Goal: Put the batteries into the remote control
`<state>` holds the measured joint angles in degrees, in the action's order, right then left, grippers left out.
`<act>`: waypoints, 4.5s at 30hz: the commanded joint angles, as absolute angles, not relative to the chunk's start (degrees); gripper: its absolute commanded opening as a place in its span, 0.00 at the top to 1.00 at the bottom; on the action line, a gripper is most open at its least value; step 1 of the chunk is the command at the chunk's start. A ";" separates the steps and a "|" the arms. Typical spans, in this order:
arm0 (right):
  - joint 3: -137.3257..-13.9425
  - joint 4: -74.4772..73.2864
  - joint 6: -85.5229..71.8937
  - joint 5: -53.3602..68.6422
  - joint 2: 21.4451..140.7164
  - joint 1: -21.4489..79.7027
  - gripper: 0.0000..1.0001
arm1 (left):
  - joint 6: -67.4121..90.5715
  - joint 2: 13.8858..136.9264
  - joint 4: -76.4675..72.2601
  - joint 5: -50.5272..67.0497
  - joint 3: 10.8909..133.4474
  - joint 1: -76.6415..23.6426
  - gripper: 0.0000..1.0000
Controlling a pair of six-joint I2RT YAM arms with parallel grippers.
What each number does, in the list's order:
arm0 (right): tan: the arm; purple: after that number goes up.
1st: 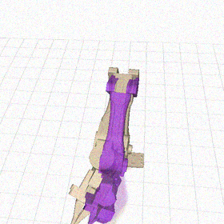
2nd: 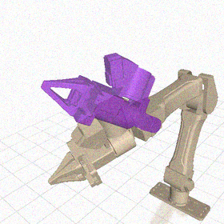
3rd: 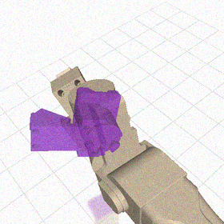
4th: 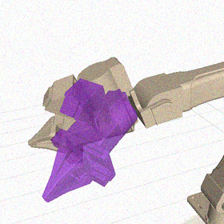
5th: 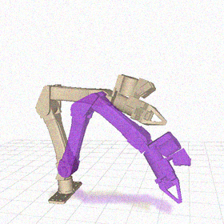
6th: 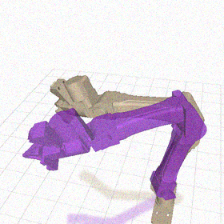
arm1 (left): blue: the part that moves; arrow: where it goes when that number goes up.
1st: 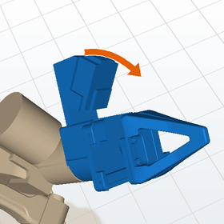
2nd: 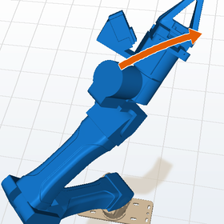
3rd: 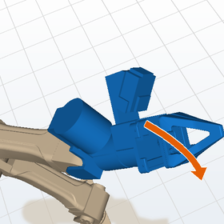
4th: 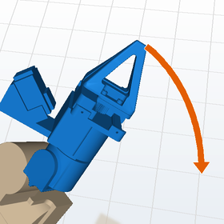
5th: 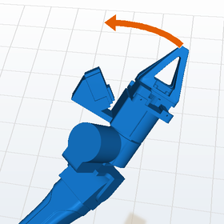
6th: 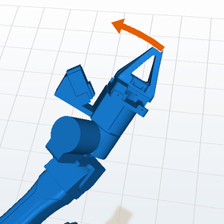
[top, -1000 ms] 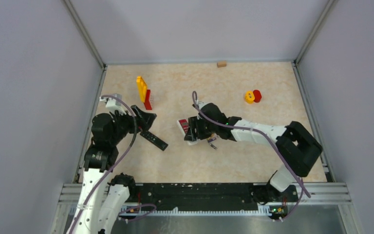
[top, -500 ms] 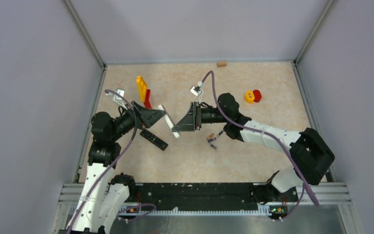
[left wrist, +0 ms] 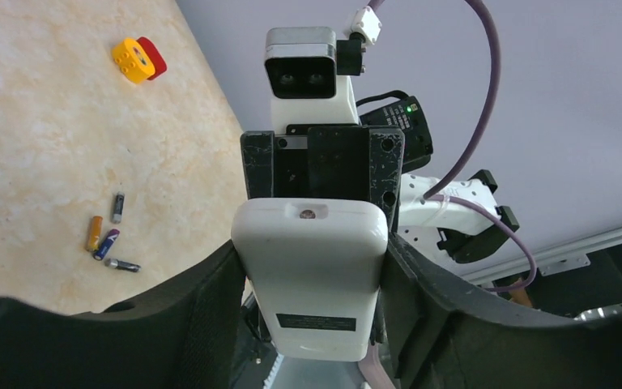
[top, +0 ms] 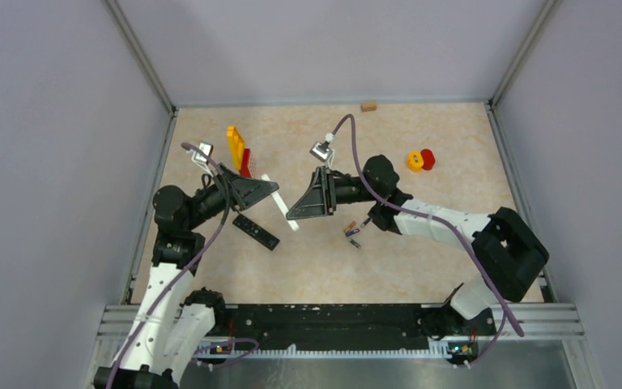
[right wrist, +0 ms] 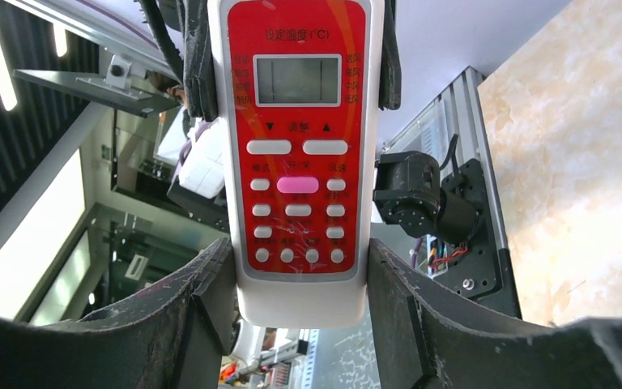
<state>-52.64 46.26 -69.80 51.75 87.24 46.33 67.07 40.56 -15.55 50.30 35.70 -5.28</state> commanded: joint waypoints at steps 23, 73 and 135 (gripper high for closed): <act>-57.00 17.06 -27.44 -2.35 78.93 60.97 0.15 | 60.67 46.59 9.22 30.25 41.43 -5.54 0.93; -56.43 46.25 -65.81 36.27 83.90 49.23 0.90 | 71.08 41.22 -24.78 51.74 36.54 -7.12 0.54; -45.79 55.96 -63.38 35.28 86.09 46.10 0.74 | 66.71 50.12 -5.53 45.58 50.99 -6.68 1.00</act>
